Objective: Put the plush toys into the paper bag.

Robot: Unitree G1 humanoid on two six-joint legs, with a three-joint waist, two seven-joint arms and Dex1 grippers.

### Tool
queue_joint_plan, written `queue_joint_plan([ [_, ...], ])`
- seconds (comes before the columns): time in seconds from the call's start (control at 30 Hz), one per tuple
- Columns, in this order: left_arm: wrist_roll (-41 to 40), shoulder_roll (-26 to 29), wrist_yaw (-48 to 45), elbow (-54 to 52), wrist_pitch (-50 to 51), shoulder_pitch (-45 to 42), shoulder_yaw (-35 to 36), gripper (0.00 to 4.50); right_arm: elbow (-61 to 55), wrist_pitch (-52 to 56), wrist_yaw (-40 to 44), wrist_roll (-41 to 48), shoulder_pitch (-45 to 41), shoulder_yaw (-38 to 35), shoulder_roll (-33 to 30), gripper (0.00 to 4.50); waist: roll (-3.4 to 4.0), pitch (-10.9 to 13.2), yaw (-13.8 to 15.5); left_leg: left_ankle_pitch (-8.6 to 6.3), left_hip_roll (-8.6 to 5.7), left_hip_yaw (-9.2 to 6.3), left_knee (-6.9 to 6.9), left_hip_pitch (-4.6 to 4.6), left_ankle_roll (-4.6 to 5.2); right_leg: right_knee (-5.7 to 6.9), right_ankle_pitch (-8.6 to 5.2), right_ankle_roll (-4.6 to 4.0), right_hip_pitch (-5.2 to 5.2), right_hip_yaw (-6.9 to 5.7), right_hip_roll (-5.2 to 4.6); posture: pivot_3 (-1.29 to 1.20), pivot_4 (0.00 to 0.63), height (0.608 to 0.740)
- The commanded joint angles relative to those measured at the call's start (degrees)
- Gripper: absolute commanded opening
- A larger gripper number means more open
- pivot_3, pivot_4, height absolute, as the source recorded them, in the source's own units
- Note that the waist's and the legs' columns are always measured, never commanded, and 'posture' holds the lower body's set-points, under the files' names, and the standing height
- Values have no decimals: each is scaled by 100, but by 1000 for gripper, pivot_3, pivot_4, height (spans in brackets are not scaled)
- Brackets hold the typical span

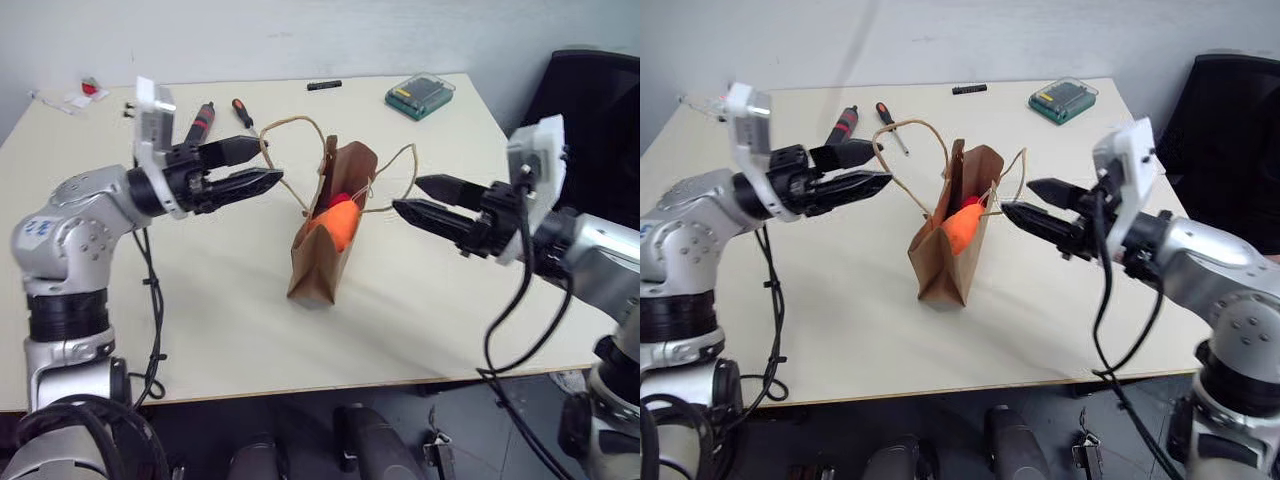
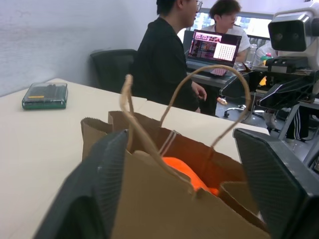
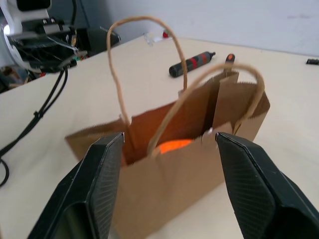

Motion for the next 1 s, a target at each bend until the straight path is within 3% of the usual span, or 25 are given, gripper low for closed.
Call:
queue_joint_plan([
  [0.03,-329,166,182,-707,274,520,273,4477,-233,-127,60,165,346,-165,-300,2995,-1,0,-1,0,-1,0,0,4,0,1,0,1,3,1,0,0,150,740],
  [0.13,-433,184,285,-1083,368,980,258,4477,-311,-359,123,-61,651,50,-460,2995,-2,0,-4,0,-1,0,-4,10,0,-1,1,1,8,5,1,0,150,740],
  [0.23,-28,-175,487,-1351,-76,1564,-256,4500,-267,-1085,128,-1328,869,1387,-294,2431,-4,0,-3,0,-1,0,-2,11,0,-1,1,2,10,5,2,0,150,740],
  [0.33,208,-421,544,-1436,-393,1803,-610,4500,49,-1740,113,-2329,757,2472,20,1363,-7,-1,-2,0,-2,0,-3,13,0,-10,2,4,14,5,3,0,150,740],
  [0.47,405,-520,470,-1505,-683,1957,-938,4500,577,-2354,175,-3197,486,3308,482,45,-6,-1,-1,0,-2,5,-1,7,-1,-8,2,3,6,5,4,0,150,740],
  [0.73,962,-1038,1075,-1300,-1130,1922,-1348,4500,955,-2725,490,-3691,309,3746,1113,45,-7,-2,19,0,-2,5,0,7,1,-11,2,3,7,4,3,0,150,740],
  [1.0,1673,-1654,2036,-827,-1415,1729,-1443,4500,1171,-2870,739,-3858,351,3709,1419,45,-7,-2,23,0,-2,5,3,9,3,-7,3,4,10,4,3,0,150,740],
])
